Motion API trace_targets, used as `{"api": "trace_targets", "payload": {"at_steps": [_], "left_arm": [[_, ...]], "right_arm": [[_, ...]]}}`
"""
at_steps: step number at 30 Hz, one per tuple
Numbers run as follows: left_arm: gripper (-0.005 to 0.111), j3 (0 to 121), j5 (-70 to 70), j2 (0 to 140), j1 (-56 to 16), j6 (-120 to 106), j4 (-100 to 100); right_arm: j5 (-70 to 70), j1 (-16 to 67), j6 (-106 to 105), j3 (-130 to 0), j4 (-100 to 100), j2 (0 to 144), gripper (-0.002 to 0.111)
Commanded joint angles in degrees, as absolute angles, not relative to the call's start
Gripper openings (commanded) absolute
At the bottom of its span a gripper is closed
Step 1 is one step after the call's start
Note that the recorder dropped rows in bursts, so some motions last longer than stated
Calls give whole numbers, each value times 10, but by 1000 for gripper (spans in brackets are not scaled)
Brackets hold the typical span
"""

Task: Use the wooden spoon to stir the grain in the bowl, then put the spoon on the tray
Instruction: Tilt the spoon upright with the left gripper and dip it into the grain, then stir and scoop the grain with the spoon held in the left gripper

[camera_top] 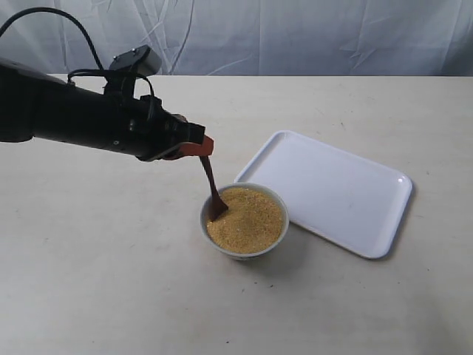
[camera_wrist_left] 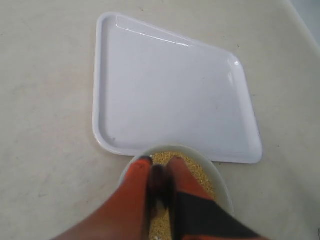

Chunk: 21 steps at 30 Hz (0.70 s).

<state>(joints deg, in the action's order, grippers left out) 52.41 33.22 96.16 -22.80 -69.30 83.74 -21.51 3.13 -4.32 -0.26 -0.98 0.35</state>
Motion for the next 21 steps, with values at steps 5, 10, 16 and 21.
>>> {"api": "trace_targets", "payload": {"at_steps": [5,10,16,21], "left_arm": [[0,520,334,964,-229,-696,877],[0,521,321,950,-229,-696,879],[0,522,321,926,-229,-696,881],[0,522,319,905,-229,-692,881]], "right_arm": [[-207,31,-43,0,-9,0,0],[-207,31,-43,0,-9,0,0],[-207,31,-43,0,-9,0,0],[-207,31,-43,0,-9,0,0]]}}
